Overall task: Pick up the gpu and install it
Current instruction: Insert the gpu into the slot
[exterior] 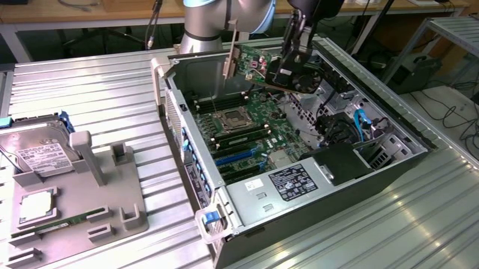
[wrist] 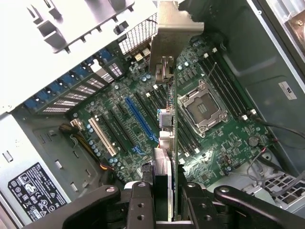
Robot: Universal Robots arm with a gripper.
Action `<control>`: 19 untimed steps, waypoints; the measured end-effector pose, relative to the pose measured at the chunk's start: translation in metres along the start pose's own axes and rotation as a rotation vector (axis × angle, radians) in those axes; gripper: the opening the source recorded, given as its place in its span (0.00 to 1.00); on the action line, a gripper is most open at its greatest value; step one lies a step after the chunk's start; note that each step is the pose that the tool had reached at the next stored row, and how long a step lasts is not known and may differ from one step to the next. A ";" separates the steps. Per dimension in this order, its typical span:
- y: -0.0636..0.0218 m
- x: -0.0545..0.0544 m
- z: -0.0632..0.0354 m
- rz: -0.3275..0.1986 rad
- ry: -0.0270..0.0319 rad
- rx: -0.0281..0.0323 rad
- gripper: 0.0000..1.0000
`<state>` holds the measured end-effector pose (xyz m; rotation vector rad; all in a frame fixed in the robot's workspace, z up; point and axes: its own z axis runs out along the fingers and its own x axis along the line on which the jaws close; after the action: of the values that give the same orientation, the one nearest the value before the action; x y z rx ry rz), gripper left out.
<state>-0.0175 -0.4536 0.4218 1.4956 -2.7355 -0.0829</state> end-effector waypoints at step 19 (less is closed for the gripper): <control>-0.0007 0.001 -0.0001 -0.164 0.0094 -0.0009 0.28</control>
<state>-0.0176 -0.4550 0.4218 1.7122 -2.6004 -0.0797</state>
